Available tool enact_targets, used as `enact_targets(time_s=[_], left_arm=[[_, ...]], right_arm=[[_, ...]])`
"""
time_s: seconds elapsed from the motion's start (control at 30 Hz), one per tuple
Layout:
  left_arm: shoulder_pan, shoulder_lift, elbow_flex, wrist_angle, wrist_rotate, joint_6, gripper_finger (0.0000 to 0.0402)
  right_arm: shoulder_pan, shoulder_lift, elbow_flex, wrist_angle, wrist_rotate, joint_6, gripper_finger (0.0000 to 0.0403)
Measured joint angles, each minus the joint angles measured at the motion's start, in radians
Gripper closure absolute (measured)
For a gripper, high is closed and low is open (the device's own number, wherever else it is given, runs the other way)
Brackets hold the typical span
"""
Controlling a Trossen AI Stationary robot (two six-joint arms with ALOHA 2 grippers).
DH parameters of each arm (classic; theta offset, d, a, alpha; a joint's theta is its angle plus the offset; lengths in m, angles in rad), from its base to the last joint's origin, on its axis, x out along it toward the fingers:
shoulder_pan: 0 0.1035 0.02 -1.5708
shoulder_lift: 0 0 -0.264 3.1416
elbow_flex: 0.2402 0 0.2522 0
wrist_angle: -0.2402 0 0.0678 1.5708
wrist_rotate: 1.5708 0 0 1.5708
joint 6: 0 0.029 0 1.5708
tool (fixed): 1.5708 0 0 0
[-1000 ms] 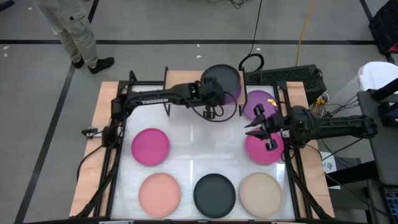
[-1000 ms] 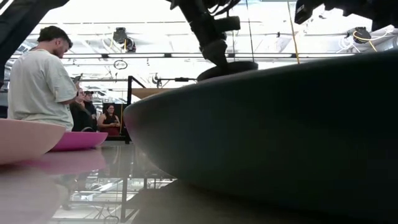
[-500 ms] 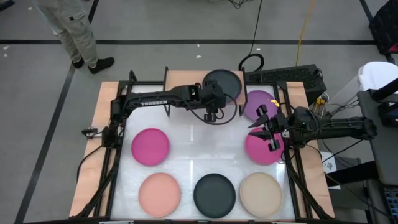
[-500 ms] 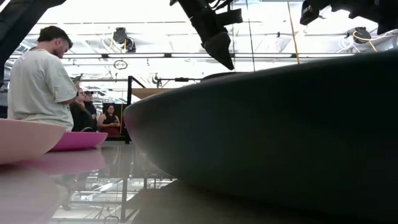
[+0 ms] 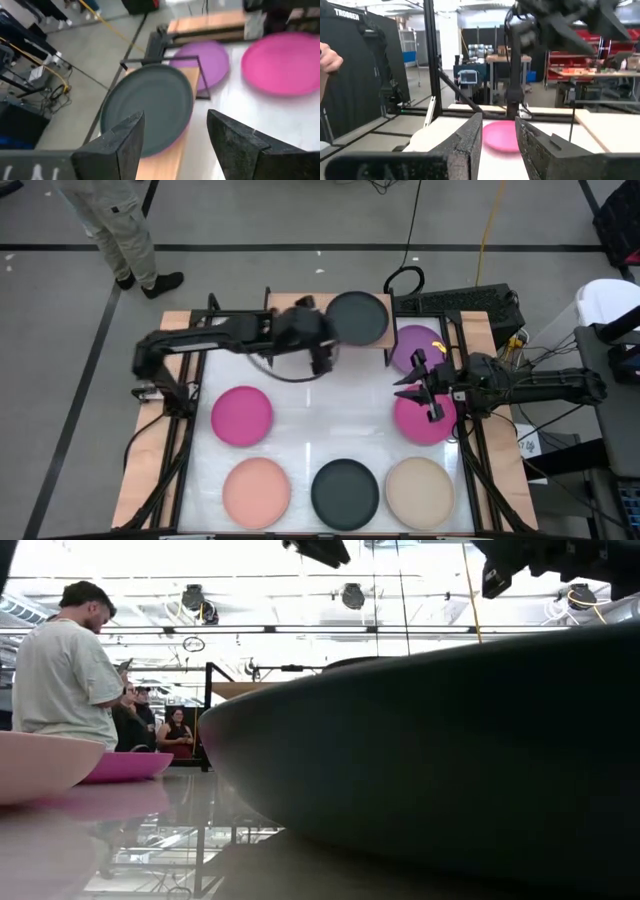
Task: Place and stack plates onto a shelf
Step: Stack the purple plate on top of the black plate on the shelf
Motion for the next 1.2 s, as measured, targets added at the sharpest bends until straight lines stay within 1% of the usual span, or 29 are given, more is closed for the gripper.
enact_targets(time_s=[0.13, 0.2, 0.33, 0.43, 0.5, 0.63, 0.73, 0.83, 0.9, 0.97, 1.07, 1.2], left_arm=[[-0.027, -0.169, -0.227, 0.191, -0.029, -0.062, 0.0181], [-0.044, -0.243, -0.350, 0.326, -0.033, -0.104, 0.0181], [-0.094, -0.384, -0.607, 0.578, -0.036, -0.141, 0.0181], [-0.121, -0.461, -0.798, 0.734, -0.033, -0.161, 0.0181], [-0.131, -0.504, -0.910, 0.832, -0.035, -0.201, 0.0181], [-0.143, -0.563, -1.072, 0.978, -0.036, -0.289, 0.0181], [-0.149, -0.570, -1.160, 1.082, -0.036, -0.323, 0.0181], [-0.155, -0.571, -1.215, 1.170, -0.036, -0.333, 0.0181], [-0.155, -0.571, -1.242, 1.199, -0.035, -0.347, 0.0181], [-0.155, -0.571, -1.259, 1.210, -0.035, -0.358, 0.0181], [-0.155, -0.571, -1.270, 1.219, -0.036, -0.362, 0.0181], [-0.155, -0.571, -1.272, 1.217, -0.035, -0.362, 0.0181]], right_arm=[[0.000, 0.000, 0.000, -0.023, -0.002, 0.004, 0.0305], [0.000, 0.000, 0.000, -0.027, -0.002, 0.005, 0.0305], [0.000, 0.000, 0.000, -0.026, 0.004, 0.005, 0.0305], [0.000, 0.000, 0.000, -0.028, 0.064, 0.000, 0.0305], [-0.001, 0.003, 0.000, -0.031, 0.111, -0.002, 0.0305], [-0.001, 0.017, 0.000, -0.033, 0.154, -0.021, 0.0305], [-0.001, 0.031, 0.000, -0.030, 0.155, -0.023, 0.0305], [-0.001, 0.046, 0.000, -0.030, 0.155, -0.020, 0.0305], [-0.001, 0.055, 0.000, -0.034, 0.161, -0.019, 0.0305], [-0.001, 0.061, 0.009, -0.058, 0.200, -0.006, 0.0305], [-0.001, 0.071, 0.077, -0.196, 0.265, 0.000, 0.0305], [-0.001, 0.106, 0.211, -0.410, 0.330, -0.025, 0.0305]])
